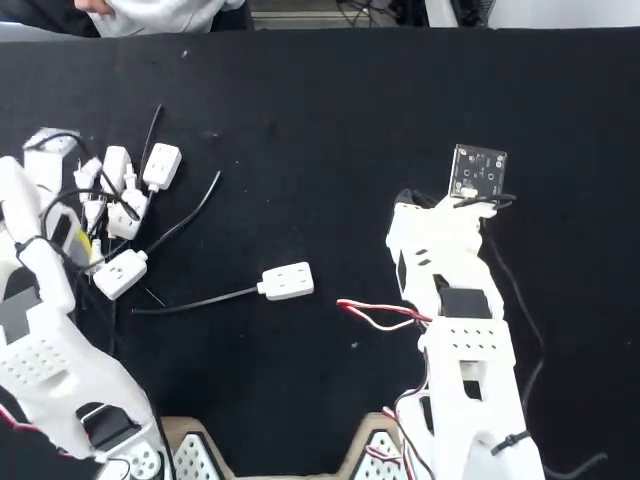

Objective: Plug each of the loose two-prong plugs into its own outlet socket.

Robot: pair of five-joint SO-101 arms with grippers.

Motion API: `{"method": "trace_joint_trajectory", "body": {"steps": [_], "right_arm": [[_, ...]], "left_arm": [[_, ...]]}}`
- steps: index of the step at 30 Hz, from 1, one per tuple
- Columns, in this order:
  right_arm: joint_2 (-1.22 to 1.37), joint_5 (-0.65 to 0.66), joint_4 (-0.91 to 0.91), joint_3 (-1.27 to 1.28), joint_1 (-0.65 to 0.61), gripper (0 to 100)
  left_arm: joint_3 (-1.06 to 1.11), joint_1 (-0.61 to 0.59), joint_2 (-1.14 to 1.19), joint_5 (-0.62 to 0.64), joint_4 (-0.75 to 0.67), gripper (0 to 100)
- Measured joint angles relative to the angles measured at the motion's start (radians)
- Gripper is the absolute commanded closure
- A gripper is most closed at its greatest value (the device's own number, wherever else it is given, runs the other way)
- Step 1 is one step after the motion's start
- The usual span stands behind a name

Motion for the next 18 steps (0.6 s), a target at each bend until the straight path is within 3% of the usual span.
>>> {"method": "trace_joint_trajectory", "body": {"steps": [7,18], "right_arm": [[0.000,0.000,0.000,0.000,0.000,98.6],[0.000,0.000,0.000,0.000,0.000,98.6]], "left_arm": [[0.000,-0.003,0.000,-0.095,0.135,81],[-0.157,0.051,-0.081,-0.072,0.379,81]]}}
